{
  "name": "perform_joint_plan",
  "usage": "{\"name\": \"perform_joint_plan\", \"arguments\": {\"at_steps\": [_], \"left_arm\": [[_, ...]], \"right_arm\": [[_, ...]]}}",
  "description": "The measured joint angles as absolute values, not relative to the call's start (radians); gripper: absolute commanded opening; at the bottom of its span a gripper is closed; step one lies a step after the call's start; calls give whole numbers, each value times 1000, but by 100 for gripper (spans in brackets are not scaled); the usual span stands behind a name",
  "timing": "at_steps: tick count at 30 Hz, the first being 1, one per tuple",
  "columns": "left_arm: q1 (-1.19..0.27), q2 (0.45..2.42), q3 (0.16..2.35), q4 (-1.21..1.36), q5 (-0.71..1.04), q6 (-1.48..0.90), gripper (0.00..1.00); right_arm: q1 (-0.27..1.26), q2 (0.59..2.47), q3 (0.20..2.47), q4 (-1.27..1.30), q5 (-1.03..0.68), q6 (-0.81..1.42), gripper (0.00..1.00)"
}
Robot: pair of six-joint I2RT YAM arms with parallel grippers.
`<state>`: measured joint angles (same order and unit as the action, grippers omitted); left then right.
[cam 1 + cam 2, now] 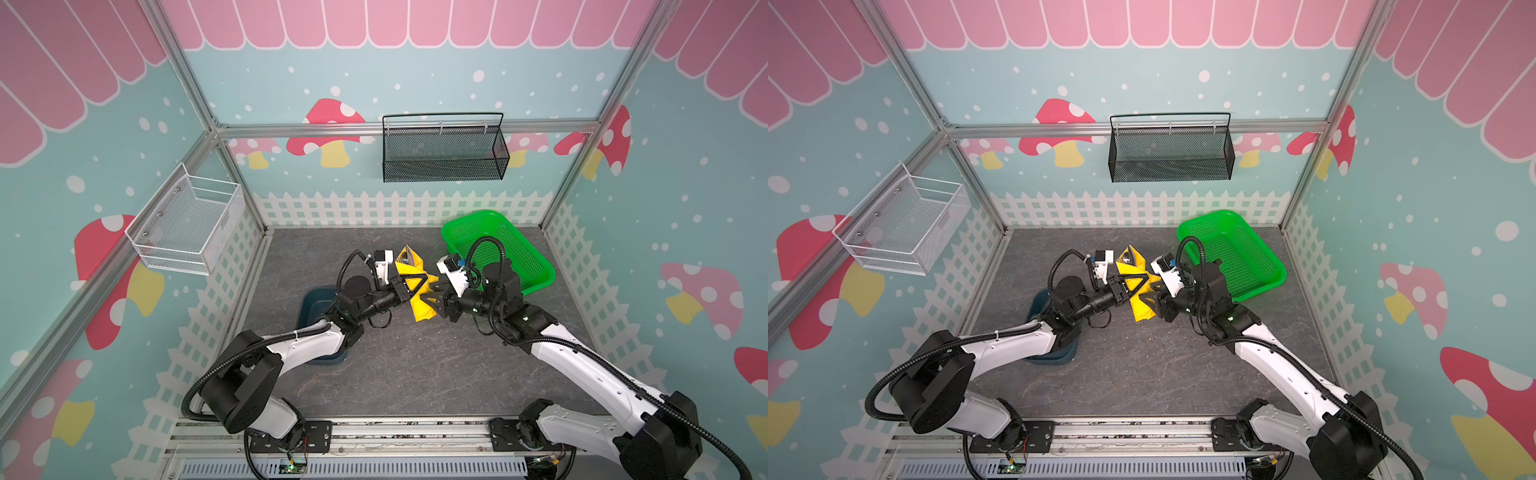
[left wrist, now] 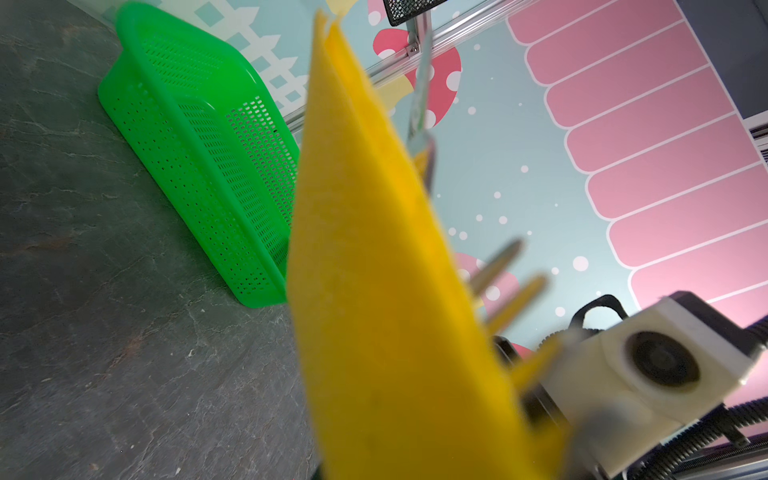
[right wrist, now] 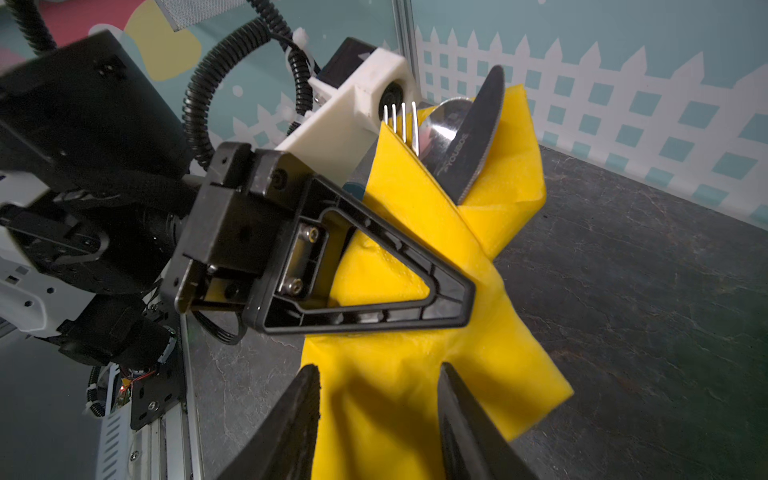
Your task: Place the utensils on the paper napkin and roll it up
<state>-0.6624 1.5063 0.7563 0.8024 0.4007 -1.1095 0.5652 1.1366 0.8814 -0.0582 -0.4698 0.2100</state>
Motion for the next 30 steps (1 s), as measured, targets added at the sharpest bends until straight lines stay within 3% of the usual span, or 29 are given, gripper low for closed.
{"name": "perform_joint_plan", "arguments": {"at_steps": [30], "left_arm": [[-662,1506,757,802,402,-1110,7]], "right_arm": [[570,1189,882,-60,-562,199,50]]}}
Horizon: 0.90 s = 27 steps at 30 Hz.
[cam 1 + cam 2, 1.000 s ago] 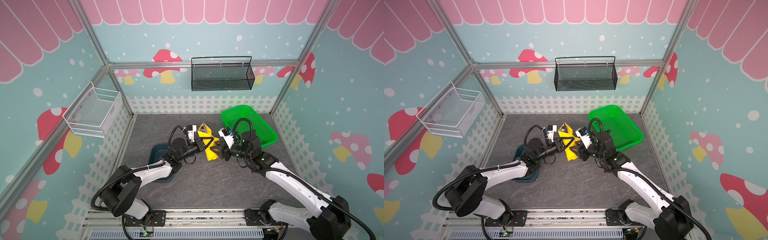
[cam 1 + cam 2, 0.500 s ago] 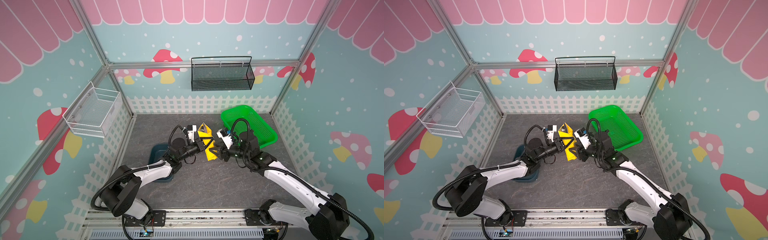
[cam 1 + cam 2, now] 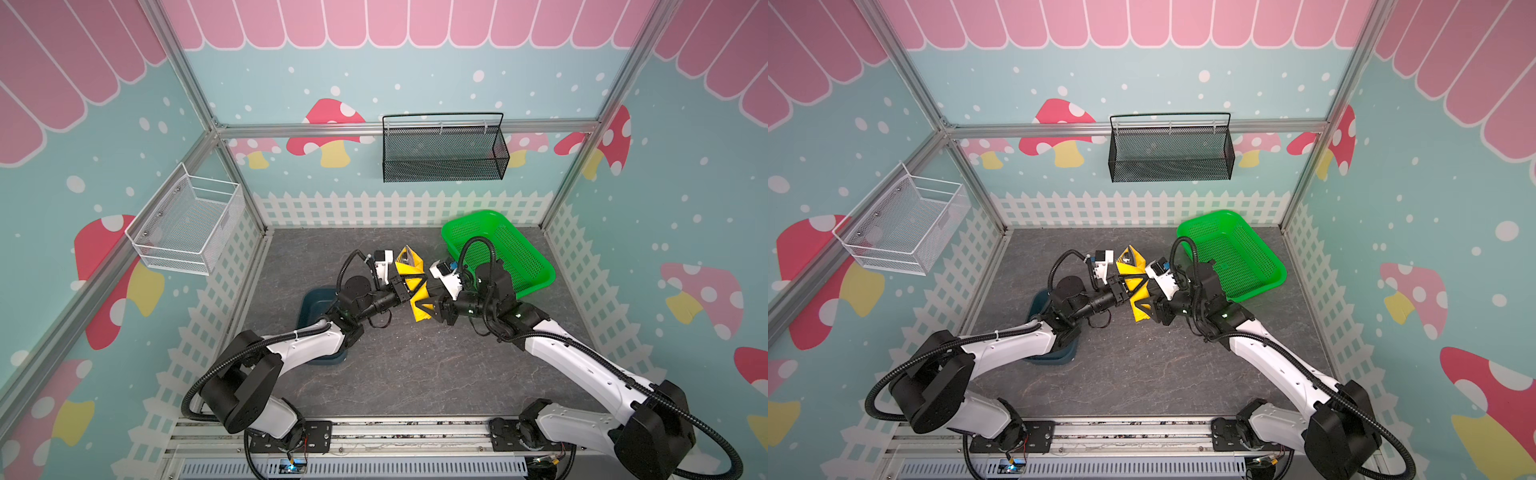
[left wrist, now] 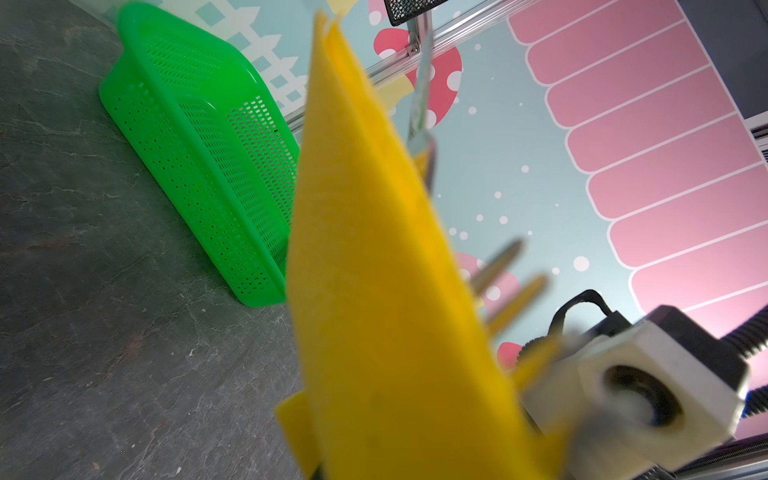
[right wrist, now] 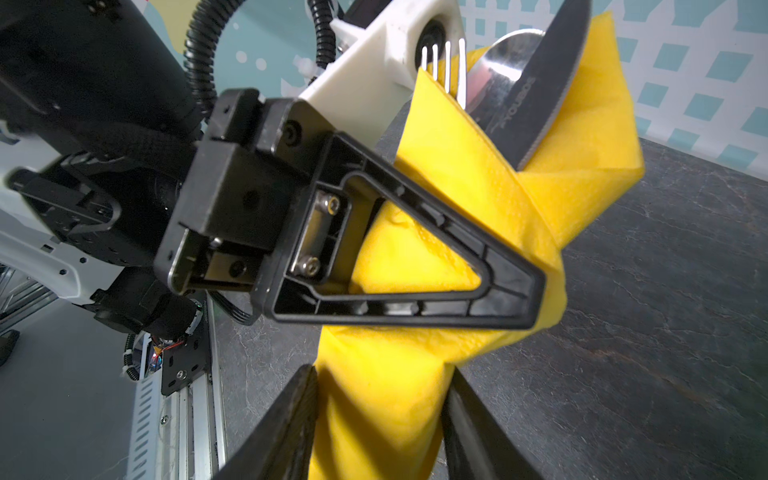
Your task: Place the utensils on the paper napkin and roll it up
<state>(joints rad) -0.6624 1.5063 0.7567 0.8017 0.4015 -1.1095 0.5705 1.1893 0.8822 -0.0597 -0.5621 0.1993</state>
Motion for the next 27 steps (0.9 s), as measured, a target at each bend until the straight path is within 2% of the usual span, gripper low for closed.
{"name": "perform_joint_plan", "arguments": {"at_steps": [9,18,21,27], "left_arm": [[-662,1506,757,806,413,-1110,7],[-662,1506,756,810,432,-1110,7],[-662,1506,757,819,437,-1111,7],[-662,1506,757,847,443,-1111,7]], "right_arm": [[569,1210,882,-52,-626,204,50],[555,1229,882,-36,-703,222,36],[548,1229,882,-28,-725,230,36],[525,1230,882,3,-801,262,43]]}}
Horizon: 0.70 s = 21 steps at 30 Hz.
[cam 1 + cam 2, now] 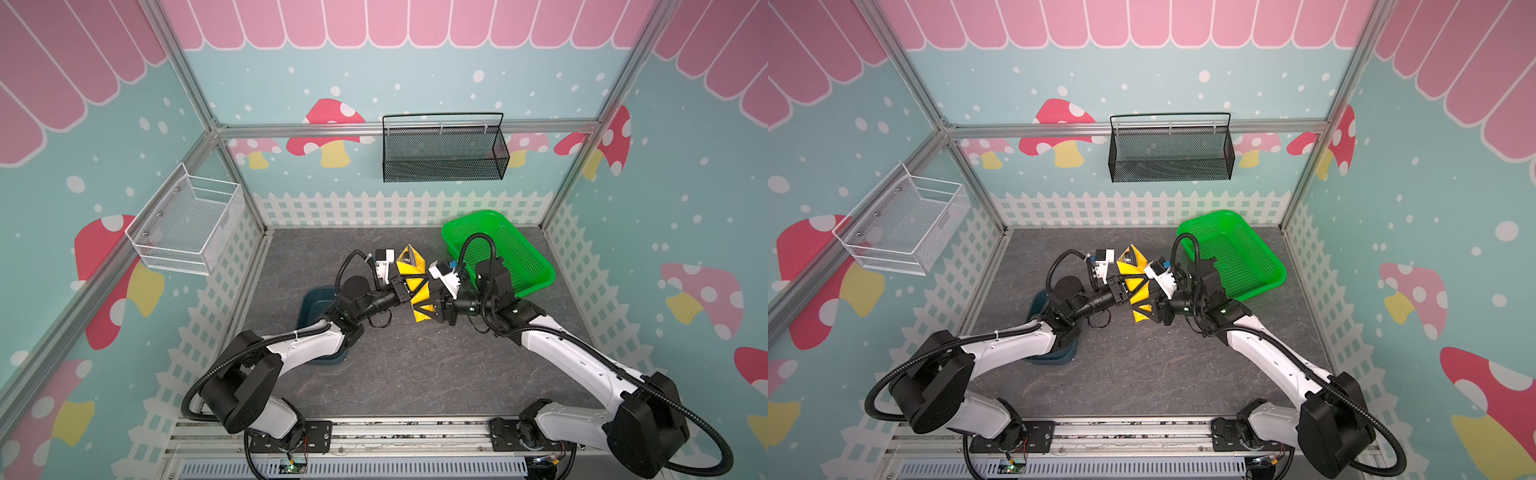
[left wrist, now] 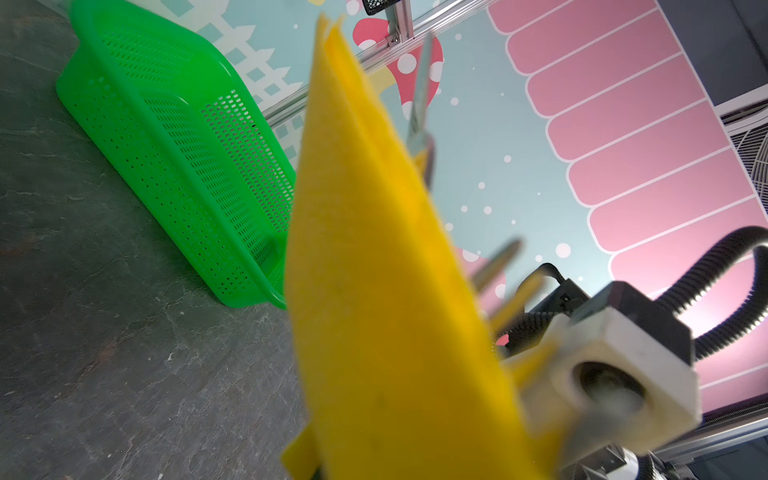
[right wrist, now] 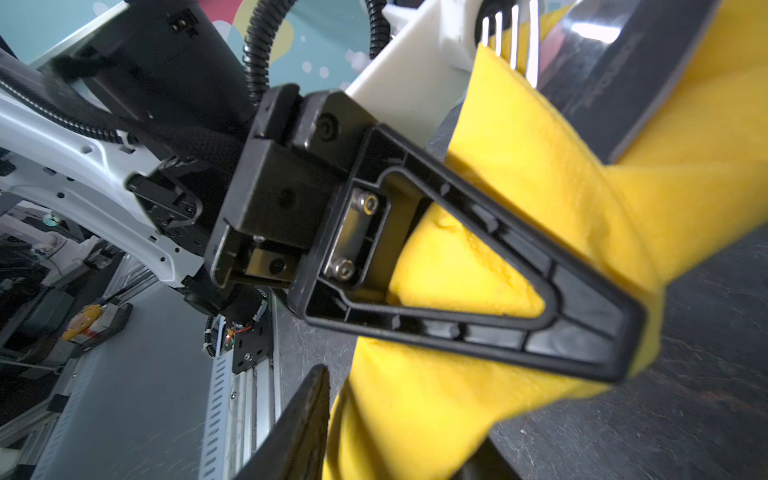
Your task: Place the utensils on the paper napkin and roll it up
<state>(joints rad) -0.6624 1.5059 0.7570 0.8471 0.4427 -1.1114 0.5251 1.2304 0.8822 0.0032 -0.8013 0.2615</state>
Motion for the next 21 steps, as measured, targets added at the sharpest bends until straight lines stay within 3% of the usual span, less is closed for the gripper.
{"name": "perform_joint_plan", "arguments": {"at_steps": [8,11,14,21], "left_arm": [[-662,1506,758,871,458,-1120,7],[-662,1506,758,881,467,-1122,7],[-662,1506,759,894,479,-1127,7],[-662,1508,775,907,504,-1135,7]], "right_arm": [[512,1259,882,44,-885,290,45],[509,1261,882,55,-907,296,43],[502,1262,882,61,-921,299,33],[490,1264,880,90,-966,321,35]]}}
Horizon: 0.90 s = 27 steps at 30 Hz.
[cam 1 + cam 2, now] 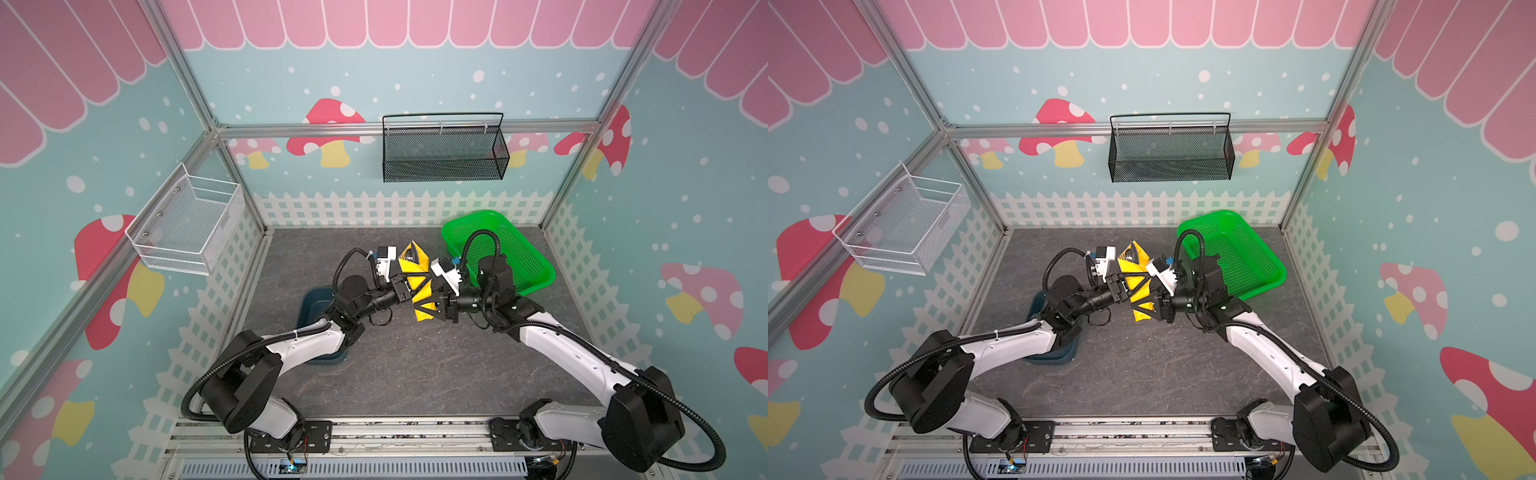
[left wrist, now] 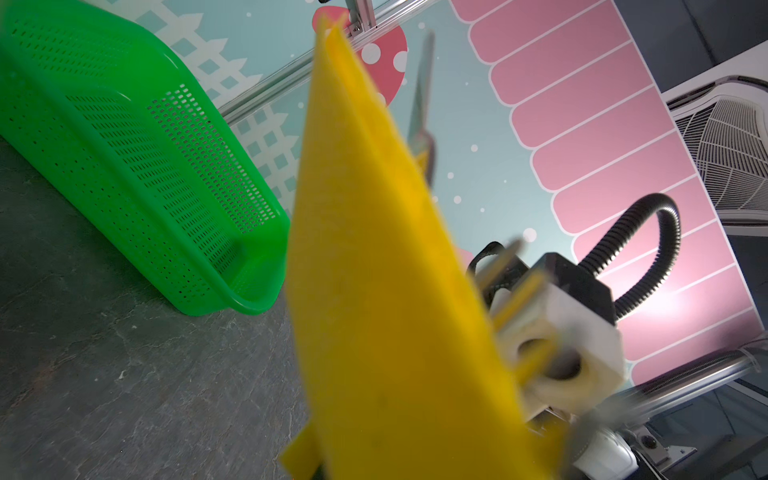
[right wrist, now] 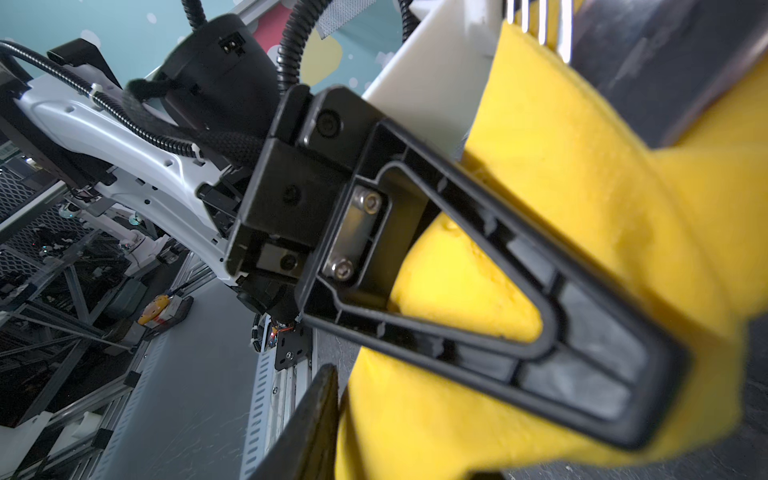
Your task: Place the utensils on the paper napkin and roll it up
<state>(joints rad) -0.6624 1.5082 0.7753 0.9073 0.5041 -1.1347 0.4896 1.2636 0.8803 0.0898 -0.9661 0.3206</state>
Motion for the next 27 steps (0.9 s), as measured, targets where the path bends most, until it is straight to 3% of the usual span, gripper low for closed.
{"name": "perform_joint_plan", "arguments": {"at_steps": [5,11,18,19,27], "left_arm": [[-662,1511,780,929,517,-1144,7],[-664,1513,785,946,528,-1135,9],[-669,1513,786,954,537,-1111,25],[-669,1513,786,954,537,-1110,30],[-670,1513,786,941,526,-1110,42]], "right_arm": [[482,1265,868,136,-998,347,32],[468,1265,857,171,-1029,397,18],[459,1265,839,202,-1048,442,12],[458,1265,836,205,-1048,443,12],[458,1265,809,260,-1048,477,11]]}}
